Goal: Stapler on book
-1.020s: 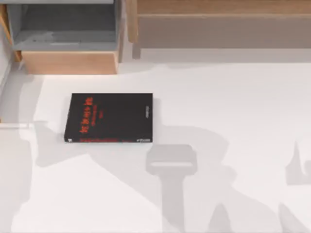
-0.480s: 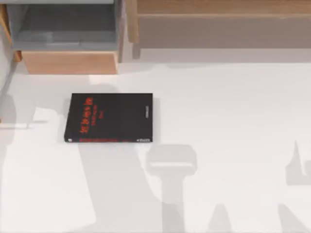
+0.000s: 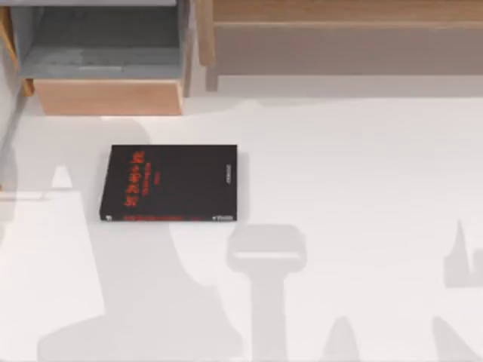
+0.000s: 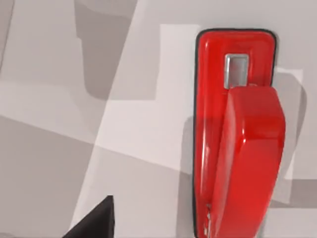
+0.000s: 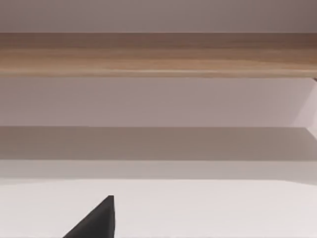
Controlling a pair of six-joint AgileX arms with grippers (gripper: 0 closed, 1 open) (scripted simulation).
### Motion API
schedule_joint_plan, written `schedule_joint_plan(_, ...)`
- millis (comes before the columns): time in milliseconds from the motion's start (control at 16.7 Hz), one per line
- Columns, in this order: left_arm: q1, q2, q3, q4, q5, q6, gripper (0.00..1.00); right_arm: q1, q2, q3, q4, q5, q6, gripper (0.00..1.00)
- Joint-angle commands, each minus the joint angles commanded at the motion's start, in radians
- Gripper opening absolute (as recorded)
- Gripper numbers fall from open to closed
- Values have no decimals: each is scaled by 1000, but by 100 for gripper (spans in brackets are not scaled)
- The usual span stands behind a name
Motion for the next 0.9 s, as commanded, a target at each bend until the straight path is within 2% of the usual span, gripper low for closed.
schedule_joint_plan(480, -2, -28, -61, 33, -1, -7, 100, 0, 0, 0, 0, 0, 0, 100)
schedule_joint_plan(900, 12, -37, -214, 177, 1, 10, 100, 0, 0, 0, 0, 0, 0, 100)
